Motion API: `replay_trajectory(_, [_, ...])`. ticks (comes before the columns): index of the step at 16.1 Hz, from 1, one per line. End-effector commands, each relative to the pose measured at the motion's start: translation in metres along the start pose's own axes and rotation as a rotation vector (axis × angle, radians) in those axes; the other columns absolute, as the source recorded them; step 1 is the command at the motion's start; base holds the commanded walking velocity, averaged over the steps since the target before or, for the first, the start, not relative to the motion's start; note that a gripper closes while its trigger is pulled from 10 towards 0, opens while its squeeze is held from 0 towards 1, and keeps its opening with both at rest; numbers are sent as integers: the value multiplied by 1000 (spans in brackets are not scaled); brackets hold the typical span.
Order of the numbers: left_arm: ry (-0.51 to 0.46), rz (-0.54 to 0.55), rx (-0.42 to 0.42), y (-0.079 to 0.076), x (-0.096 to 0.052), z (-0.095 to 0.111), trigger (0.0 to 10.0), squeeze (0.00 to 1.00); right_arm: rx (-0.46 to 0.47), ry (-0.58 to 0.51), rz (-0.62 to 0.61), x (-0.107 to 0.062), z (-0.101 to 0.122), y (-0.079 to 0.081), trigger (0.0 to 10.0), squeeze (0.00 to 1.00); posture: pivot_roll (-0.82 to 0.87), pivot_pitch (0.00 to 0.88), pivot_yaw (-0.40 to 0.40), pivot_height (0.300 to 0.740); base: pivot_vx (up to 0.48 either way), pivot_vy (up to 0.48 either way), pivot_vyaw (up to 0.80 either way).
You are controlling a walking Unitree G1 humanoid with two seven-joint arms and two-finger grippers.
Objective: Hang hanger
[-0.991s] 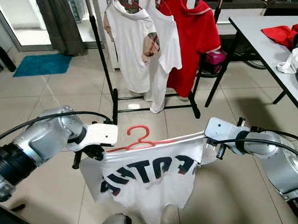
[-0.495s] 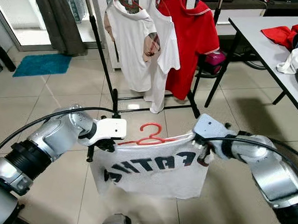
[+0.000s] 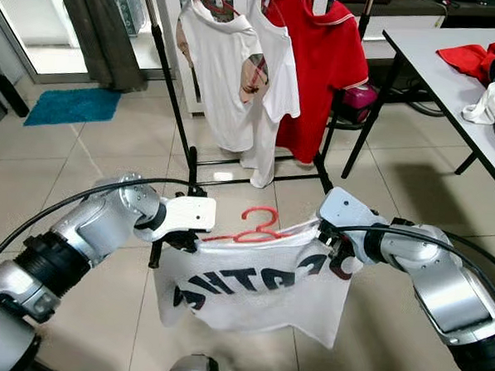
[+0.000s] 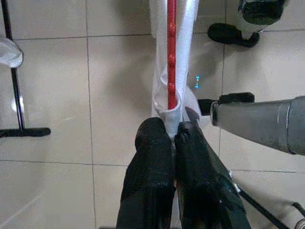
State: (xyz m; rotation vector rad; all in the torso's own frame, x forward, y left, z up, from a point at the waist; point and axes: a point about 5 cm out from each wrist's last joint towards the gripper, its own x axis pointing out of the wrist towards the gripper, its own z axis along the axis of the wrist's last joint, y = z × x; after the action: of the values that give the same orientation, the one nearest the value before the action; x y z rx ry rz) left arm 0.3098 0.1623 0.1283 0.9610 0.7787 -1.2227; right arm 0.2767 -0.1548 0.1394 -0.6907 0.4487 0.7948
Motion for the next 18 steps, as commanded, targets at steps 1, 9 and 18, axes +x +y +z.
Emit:
replay_trajectory(1, [11, 46, -6, 8, -9, -2, 0, 0, -45, -28, 33, -5, 9, 2, 10000, 1000, -43, 55, 63, 740, 0, 0, 0])
replay_trajectory(9, [5, 105, -4, 19, -11, 0, 0, 0, -110, -103, 181, -24, 29, 5, 10000, 1000, -59, 39, 54, 740, 0, 0, 0])
replay_trajectory(18, [-11, 114, 15, 19, -10, 3, 0, 0, -153, -249, 261, -35, 49, 12, 10000, 1000, -55, 28, 48, 740, 0, 0, 0])
